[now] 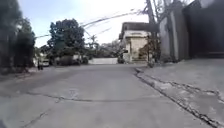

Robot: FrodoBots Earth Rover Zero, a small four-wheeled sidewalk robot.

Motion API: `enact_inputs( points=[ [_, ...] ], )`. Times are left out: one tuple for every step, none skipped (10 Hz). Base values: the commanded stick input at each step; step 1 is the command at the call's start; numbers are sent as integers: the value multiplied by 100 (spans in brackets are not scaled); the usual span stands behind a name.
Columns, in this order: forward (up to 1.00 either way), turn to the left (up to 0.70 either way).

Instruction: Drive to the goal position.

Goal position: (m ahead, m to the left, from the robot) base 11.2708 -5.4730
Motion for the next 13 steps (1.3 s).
enact_inputs(
  points=[
    [100,-40],
    [100,-40],
    [100,-5],
    [100,0],
    [100,0],
    [100,0],
    [100,0],
    [100,0],
    [100,0],
    [100,0],
    [100,0],
    [100,0],
    [100,0]
  ],
)
